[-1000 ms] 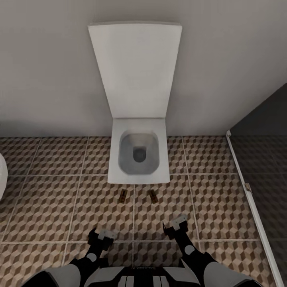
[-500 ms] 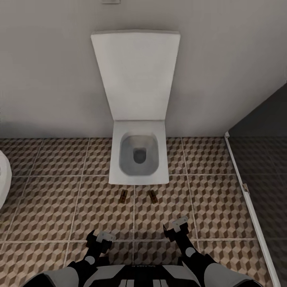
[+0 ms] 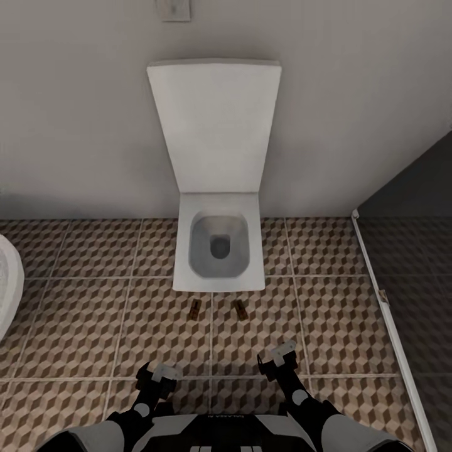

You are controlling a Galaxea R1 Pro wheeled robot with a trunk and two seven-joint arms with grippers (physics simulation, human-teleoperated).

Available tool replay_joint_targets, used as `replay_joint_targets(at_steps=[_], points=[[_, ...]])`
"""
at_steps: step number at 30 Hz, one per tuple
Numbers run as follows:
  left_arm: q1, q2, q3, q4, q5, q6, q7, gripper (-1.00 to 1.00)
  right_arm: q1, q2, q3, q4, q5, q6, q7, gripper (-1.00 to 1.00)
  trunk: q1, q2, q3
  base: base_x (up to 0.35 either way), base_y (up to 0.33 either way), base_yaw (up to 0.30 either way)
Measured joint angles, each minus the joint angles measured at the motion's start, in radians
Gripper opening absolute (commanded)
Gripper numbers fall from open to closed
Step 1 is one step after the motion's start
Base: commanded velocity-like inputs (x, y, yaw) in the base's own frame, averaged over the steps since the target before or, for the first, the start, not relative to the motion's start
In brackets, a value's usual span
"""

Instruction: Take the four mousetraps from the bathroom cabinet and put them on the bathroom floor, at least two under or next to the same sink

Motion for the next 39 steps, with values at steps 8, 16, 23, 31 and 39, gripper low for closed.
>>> replay_joint_targets(at_steps=[8, 16, 23, 31, 39], points=[[0.000, -0.001, 0.001, 0.000, 0.000, 0.000, 0.000, 1.00, 0.000, 0.000, 0.000, 0.001, 0.000, 0.000, 0.000, 1.00, -0.031, 0.056, 0.025, 0.000, 0.000, 0.000], [0.000, -0.002, 0.001, 0.003, 0.001, 0.000, 0.000, 1.00, 0.000, 0.000, 0.000, 0.007, 0.000, 0.000, 0.000, 1.00, -0.061, 0.112, 0.050, 0.000, 0.000, 0.000], [0.014, 0.001, 0.001, 0.003, 0.002, -0.011, 0.000, 1.00, 0.003, -0.002, -0.001, 0.036, 0.000, -0.021, 0.001, 1.00, -0.088, 0.161, 0.072, 0.000, 0.000, 0.000], [0.064, 0.023, 0.004, 0.005, 0.004, -0.064, 0.000, 1.00, 0.008, -0.022, -0.001, 0.073, -0.005, -0.069, -0.003, 1.00, -0.119, 0.217, 0.097, 0.000, 0.000, 0.000], [0.108, 0.061, 0.004, 0.005, 0.005, -0.073, -0.003, 1.00, 0.011, -0.025, -0.002, 0.079, -0.008, -0.073, -0.005, 1.00, -0.150, 0.273, 0.123, 0.000, 0.000, 0.000]])
